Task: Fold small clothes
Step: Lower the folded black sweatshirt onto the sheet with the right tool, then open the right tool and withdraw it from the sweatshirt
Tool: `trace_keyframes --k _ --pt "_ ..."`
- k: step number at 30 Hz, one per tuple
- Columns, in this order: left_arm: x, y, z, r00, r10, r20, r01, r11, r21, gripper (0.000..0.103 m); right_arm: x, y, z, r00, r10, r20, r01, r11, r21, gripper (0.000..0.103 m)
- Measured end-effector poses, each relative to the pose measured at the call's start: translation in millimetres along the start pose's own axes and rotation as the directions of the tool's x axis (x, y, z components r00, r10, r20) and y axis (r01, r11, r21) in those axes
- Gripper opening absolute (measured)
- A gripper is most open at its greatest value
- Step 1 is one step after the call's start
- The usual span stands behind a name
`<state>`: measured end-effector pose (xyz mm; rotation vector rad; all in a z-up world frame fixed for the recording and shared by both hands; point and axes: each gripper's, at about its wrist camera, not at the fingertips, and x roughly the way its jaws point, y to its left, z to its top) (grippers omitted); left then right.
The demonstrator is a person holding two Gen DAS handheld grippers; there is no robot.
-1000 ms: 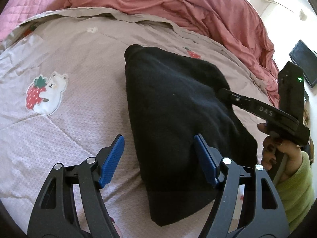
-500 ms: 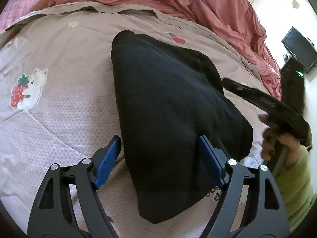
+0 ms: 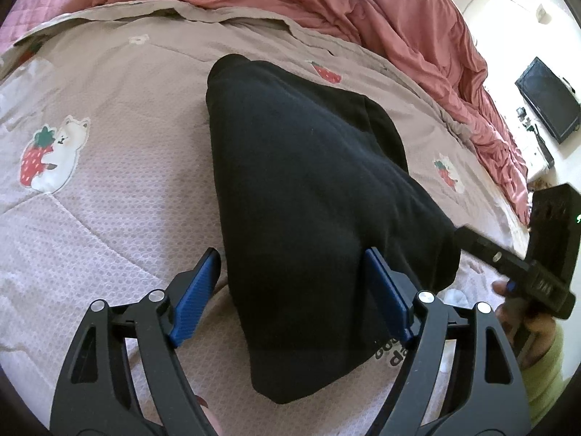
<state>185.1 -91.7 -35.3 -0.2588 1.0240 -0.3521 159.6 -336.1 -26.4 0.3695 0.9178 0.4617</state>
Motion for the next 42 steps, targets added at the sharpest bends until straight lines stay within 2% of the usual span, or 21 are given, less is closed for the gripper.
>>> trace_keyframes --k 2,4,5,9,11,12,15,19,21,25,29,35,40,42 --pt "-1 0 -1 1.0 0.004 0.002 -0.004 1.0 0.0 0.073 6 0 0 1.0 0.017 -0.004 -0.017 1.0 0.011 0.073" --pt "-1 0 0 1.0 0.007 0.0 -0.007 1.0 0.001 0.073 12 3 1 0.999 0.037 -0.012 -0.037 0.999 0.011 0.064" --pt "-1 0 0 1.0 0.006 -0.002 -0.006 1.0 -0.002 0.073 14 4 1 0.999 0.044 -0.015 -0.044 0.999 0.004 0.055" --pt "1 1 1 1.0 0.004 -0.005 -0.004 1.0 -0.011 0.073 25 2 3 0.999 0.047 -0.027 -0.047 0.999 0.022 0.046" --pt "1 0 1 1.0 0.006 -0.005 -0.006 1.0 -0.009 0.073 25 2 3 0.999 0.052 -0.016 -0.052 0.998 0.018 0.028" --pt "1 -1 2 1.0 0.007 -0.006 -0.008 1.0 -0.006 0.073 23 5 4 0.999 0.049 -0.006 -0.049 0.999 0.002 0.024" --pt "0 -6 4 1.0 0.001 -0.011 -0.001 1.0 0.003 0.073 7 14 7 0.999 0.023 0.037 -0.021 0.999 -0.042 0.021" --pt "-9 -18 6 1.0 -0.015 0.007 0.015 0.999 0.038 0.073 -24 26 10 0.995 -0.031 0.098 0.042 0.992 -0.117 0.021" --pt "-8 -23 5 1.0 -0.021 -0.001 0.021 0.999 0.05 0.073 -24 19 6 0.994 -0.078 0.073 0.087 0.988 -0.125 0.021" --pt "7 -27 1 0.999 0.011 -0.038 -0.009 0.998 0.067 0.073 -1 -7 -10 0.995 -0.097 -0.003 0.097 0.994 -0.045 0.022" --pt "13 -20 -4 0.998 0.012 -0.056 -0.009 0.999 0.046 0.074 3 -9 -16 0.994 -0.108 0.001 0.108 0.994 -0.023 0.029" --pt "0 -23 -1 1.0 0.026 -0.012 -0.025 0.997 0.068 0.074 -2 -3 -14 0.99 -0.144 0.005 0.144 0.989 -0.028 0.04" --pt "-7 -26 0 1.0 0.03 0.008 -0.03 0.997 0.077 0.074 -5 2 -14 0.988 -0.156 0.012 0.156 0.987 -0.036 0.042" --pt "-9 -26 0 0.999 0.032 0.014 -0.033 0.996 0.077 0.074 -7 4 -13 0.986 -0.166 0.015 0.166 0.985 -0.042 0.049"
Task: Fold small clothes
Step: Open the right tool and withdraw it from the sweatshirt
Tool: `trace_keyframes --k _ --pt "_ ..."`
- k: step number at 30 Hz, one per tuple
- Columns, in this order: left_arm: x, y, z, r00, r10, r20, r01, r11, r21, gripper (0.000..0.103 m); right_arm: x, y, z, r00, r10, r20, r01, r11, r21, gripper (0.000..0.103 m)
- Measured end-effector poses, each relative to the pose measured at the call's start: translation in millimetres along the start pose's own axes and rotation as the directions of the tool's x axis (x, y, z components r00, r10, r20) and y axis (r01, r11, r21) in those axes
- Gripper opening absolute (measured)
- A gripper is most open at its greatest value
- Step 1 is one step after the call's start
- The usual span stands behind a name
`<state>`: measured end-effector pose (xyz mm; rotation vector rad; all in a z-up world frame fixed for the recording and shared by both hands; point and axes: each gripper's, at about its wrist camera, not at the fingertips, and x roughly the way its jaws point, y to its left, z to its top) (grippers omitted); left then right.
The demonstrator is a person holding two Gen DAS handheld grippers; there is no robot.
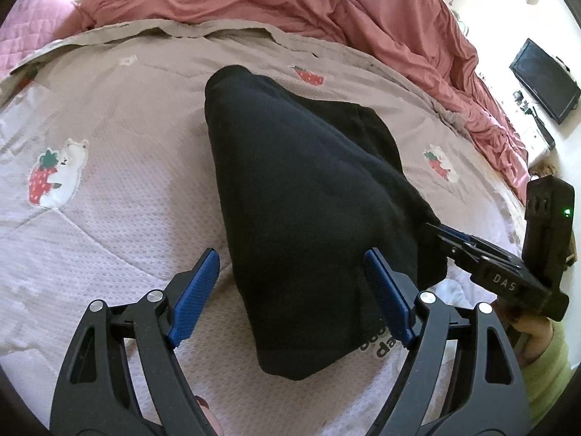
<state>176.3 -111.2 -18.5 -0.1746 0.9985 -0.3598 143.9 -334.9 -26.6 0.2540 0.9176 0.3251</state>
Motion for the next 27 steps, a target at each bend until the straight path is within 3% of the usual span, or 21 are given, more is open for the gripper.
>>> trace_keyframes --k 13,14,16,17,18,21,25,27 --pt "-18 5 2 0.997 0.048 0.059 -0.049 0.999 0.001 0.074 -35 21 9 0.995 0.02 0.095 -0.014 0.998 -0.062 0.054" --pt "-21 6 1 0.996 0.053 0.065 -0.053 0.999 -0.002 0.074 -36 25 8 0.995 0.027 0.094 -0.02 0.997 -0.075 0.052" --pt "-25 10 1 0.995 0.061 0.081 -0.06 0.998 -0.018 0.073 -34 32 6 0.996 0.049 0.076 -0.041 0.993 -0.106 0.039" --pt "-27 12 1 0.994 0.06 0.09 -0.057 0.998 -0.029 0.068 -33 35 4 0.996 0.056 0.066 -0.048 0.992 -0.119 0.033" --pt "-29 13 1 0.994 0.061 0.096 -0.057 0.998 -0.037 0.054 -31 38 3 0.997 0.057 0.058 -0.049 0.99 -0.133 0.032" --pt "-31 10 4 0.993 0.048 0.111 -0.045 0.998 -0.033 0.035 -23 46 -2 0.998 0.053 0.038 -0.046 0.984 -0.172 0.032" --pt "-21 -6 0 0.996 0.016 0.092 -0.02 0.999 0.035 0.033 -9 45 -8 1.0 0.014 -0.006 -0.015 0.984 -0.179 0.032" --pt "-8 -11 -5 0.997 0.037 0.062 -0.041 0.997 0.062 0.033 0 39 -12 0.999 -0.022 -0.047 0.013 0.986 -0.168 0.029"
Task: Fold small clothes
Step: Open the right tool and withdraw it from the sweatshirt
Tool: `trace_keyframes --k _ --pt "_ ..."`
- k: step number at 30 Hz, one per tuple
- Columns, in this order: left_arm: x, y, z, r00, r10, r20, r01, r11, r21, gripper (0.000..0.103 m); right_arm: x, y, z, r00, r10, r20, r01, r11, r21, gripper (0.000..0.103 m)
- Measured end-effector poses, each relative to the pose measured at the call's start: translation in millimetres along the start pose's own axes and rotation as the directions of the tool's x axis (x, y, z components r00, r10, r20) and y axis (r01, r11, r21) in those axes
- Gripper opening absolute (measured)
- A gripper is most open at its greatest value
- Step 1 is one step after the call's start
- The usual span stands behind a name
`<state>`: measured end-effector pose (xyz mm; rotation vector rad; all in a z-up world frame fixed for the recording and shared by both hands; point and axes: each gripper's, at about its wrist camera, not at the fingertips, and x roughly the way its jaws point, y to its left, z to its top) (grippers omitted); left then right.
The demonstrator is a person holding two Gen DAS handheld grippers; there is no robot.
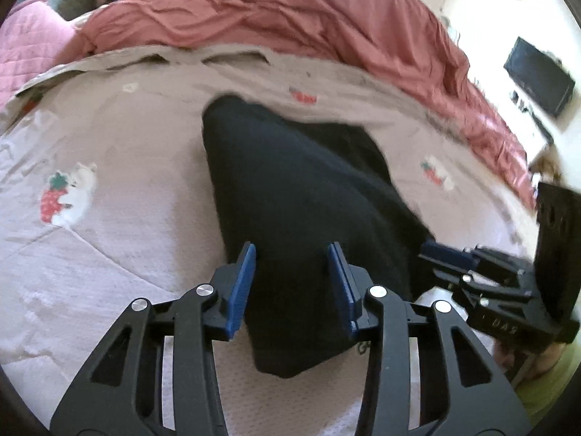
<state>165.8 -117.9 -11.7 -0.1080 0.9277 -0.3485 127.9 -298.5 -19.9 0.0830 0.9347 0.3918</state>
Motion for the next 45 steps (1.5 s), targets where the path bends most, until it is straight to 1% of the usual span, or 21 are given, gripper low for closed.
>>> trace_keyframes --k 1,2,4,7,10,12,14,16,19,21,22,24,26,27,31,33,36,40,44,45 --pt "5 -1 -4 1.0 0.022 -0.013 -0.022 1.0 0.017 0.033 2 -2 -2 1.0 0.002 -0.009 -0.002 1.0 0.004 0.028" --pt "7 -2 -6 0.999 0.029 -0.016 -0.029 0.999 0.024 0.033 4 -4 -5 1.0 0.004 -0.016 -0.003 1.0 0.01 0.028" --pt "8 -1 -11 1.0 0.028 -0.009 -0.028 0.999 0.036 0.033 7 -4 -11 1.0 -0.005 -0.02 0.005 1.0 0.007 0.028" --pt "9 3 -13 1.0 0.022 -0.012 -0.021 0.999 0.029 0.034 9 -4 -16 1.0 -0.009 -0.009 0.009 1.0 0.009 0.028" --pt "8 4 -12 1.0 0.021 -0.015 -0.021 0.999 0.026 0.034 7 -3 -15 1.0 -0.007 -0.009 0.008 1.0 0.017 0.029" --pt "6 4 -11 1.0 0.021 -0.017 -0.02 1.0 0.02 0.034 2 -1 -11 1.0 0.006 0.006 -0.006 1.0 0.024 0.031" --pt "4 6 -10 1.0 0.015 -0.019 -0.015 1.0 0.009 0.034 -4 0 -8 0.999 0.025 0.024 -0.026 0.999 0.029 0.036" --pt "3 7 -8 1.0 0.011 -0.021 -0.011 1.0 -0.002 0.034 -9 2 -6 0.999 0.025 0.038 -0.026 0.999 0.023 0.038" --pt "2 8 -9 1.0 0.009 -0.021 -0.009 1.0 -0.009 0.035 -16 5 -3 0.998 0.029 0.06 -0.03 0.999 0.021 0.043" --pt "1 9 -9 1.0 0.008 -0.022 -0.009 1.0 -0.012 0.035 -22 4 1 0.996 0.032 0.079 -0.034 0.999 0.028 0.049" --pt "0 9 -10 1.0 0.008 -0.021 -0.008 1.0 -0.013 0.035 -22 4 2 0.996 0.03 0.083 -0.033 0.999 0.03 0.05" --pt "-1 9 -9 1.0 0.007 -0.021 -0.008 1.0 -0.017 0.035 -26 4 4 0.995 0.027 0.095 -0.03 0.999 0.038 0.055" --pt "-2 10 -9 1.0 0.006 -0.02 -0.007 1.0 -0.021 0.035 -29 2 5 0.995 0.015 0.103 -0.02 0.999 0.042 0.058" --pt "-2 10 -8 1.0 0.005 -0.02 -0.006 1.0 -0.022 0.035 -31 2 6 0.994 0.007 0.11 -0.012 0.999 0.043 0.063" --pt "-7 11 -7 1.0 0.01 -0.012 -0.011 1.0 -0.029 0.035 -37 1 8 0.991 -0.02 0.132 0.013 0.999 0.052 0.074" --pt "-10 12 -6 1.0 0.014 -0.005 -0.014 0.999 -0.03 0.039 -40 1 8 0.99 -0.035 0.139 0.028 0.998 0.055 0.081" --pt "-16 13 -4 1.0 0.021 0.007 -0.021 0.999 -0.03 0.042 -44 0 10 0.986 -0.056 0.156 0.046 0.996 0.07 0.088" --pt "-23 15 -3 0.999 0.037 0.021 -0.036 0.999 -0.036 0.048 -48 -2 10 0.984 -0.069 0.166 0.055 0.995 0.086 0.092" --pt "-34 16 -2 0.997 0.057 0.044 -0.055 0.997 -0.045 0.061 -53 -3 12 0.98 -0.087 0.181 0.07 0.993 0.095 0.097" --pt "-36 17 -2 0.997 0.059 0.048 -0.057 0.997 -0.046 0.066 -54 -4 12 0.979 -0.085 0.186 0.068 0.993 0.097 0.097"
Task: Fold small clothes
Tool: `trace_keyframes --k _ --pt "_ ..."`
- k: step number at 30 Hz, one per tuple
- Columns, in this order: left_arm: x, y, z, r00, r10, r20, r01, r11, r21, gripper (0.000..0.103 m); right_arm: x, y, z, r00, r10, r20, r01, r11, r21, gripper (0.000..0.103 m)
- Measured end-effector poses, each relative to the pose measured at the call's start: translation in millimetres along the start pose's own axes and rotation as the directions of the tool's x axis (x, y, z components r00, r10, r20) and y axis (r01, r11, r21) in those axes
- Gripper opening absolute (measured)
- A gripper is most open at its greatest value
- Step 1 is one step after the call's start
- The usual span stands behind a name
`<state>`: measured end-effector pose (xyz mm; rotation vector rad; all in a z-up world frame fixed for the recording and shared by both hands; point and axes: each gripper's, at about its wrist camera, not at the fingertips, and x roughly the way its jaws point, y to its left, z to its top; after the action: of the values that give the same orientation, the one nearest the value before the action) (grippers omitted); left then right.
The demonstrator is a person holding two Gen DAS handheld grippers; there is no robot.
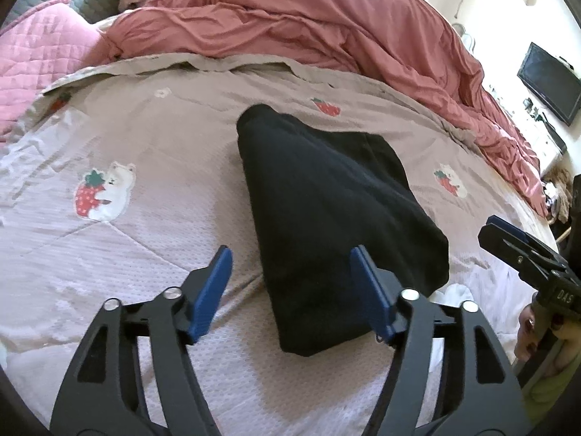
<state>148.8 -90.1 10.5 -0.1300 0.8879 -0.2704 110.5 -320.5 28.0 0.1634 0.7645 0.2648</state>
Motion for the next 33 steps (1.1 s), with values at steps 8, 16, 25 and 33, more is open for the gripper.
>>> trace_keyframes --k 8,16,25,33 --pt "-21 2 4 0.998 0.051 0.047 -0.051 0.999 -0.003 0.093 -14 3 4 0.999 -0.009 0.046 0.009 1.0 0.002 0.098" --pt "-33 4 4 0.995 0.075 0.071 -0.074 0.997 -0.017 0.093 -23 4 3 0.997 -0.018 0.069 0.018 1.0 0.002 0.098" --pt "-48 2 -1 0.993 0.077 0.091 -0.076 0.997 -0.025 0.093 -37 10 2 0.996 -0.013 0.092 0.013 1.0 -0.007 0.098" --pt "-63 1 -13 0.991 0.08 0.106 -0.077 0.997 -0.032 0.093 -44 21 -7 0.996 -0.006 0.09 0.008 1.0 -0.019 0.098"
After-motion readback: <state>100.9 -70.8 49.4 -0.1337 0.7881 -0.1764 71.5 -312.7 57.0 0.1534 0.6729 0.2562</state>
